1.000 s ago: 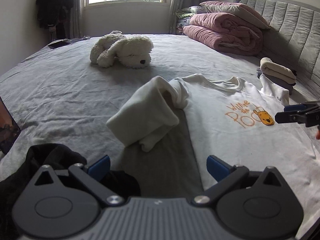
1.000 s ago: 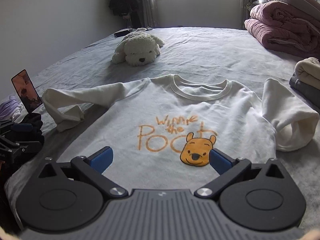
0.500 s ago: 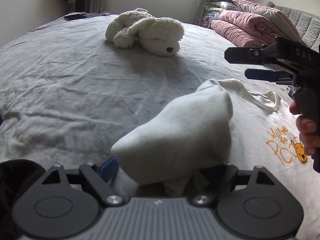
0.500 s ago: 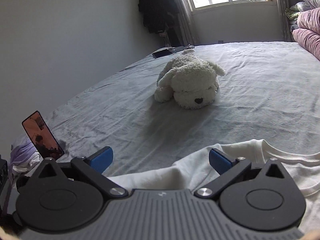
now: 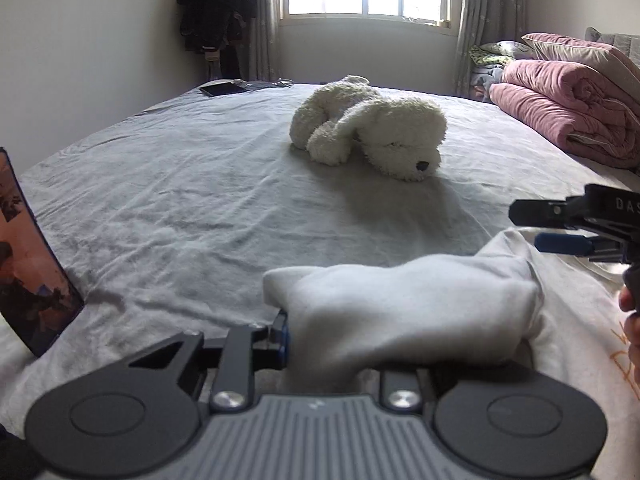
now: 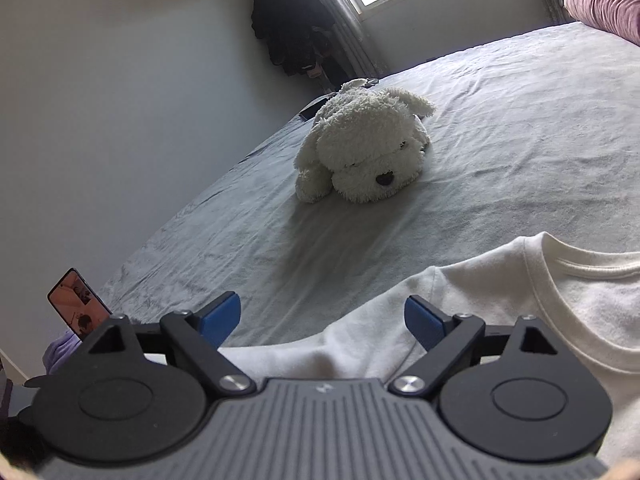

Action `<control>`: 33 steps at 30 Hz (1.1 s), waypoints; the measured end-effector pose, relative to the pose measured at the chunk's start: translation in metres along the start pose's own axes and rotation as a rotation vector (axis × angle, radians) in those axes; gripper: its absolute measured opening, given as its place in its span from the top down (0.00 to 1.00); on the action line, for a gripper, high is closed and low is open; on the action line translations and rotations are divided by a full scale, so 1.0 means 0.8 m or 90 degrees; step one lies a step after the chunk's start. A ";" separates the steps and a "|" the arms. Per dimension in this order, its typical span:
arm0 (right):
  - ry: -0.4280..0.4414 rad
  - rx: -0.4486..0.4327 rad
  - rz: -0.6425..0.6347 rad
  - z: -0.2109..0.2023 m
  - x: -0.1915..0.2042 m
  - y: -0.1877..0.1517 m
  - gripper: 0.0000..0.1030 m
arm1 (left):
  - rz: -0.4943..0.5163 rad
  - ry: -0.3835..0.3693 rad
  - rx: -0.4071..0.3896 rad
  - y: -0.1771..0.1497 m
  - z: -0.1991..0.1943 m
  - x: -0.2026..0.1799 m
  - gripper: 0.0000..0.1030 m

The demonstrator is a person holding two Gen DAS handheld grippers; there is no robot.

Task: Fold clothes
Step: 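Grasp the sweatshirt sleeve cuff with the left gripper, then carry the held sleeve across the body with the left gripper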

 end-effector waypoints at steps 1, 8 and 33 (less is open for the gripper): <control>0.006 0.002 0.015 -0.001 -0.004 0.001 0.23 | -0.001 0.010 -0.005 0.003 0.000 0.006 0.76; 0.065 0.053 0.036 0.011 0.011 -0.015 0.42 | 0.080 0.110 -0.041 0.010 -0.007 0.025 0.72; -0.049 0.091 -0.229 0.051 0.054 -0.068 0.34 | -0.309 0.025 0.068 -0.012 0.045 0.134 0.56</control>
Point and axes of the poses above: each gripper's, at about its wrist camera, not at the fingertips, and z roughly the way its jaws point, x to its left, y to its top, the point moved 8 cm from there along z, roughly the way its jaws point
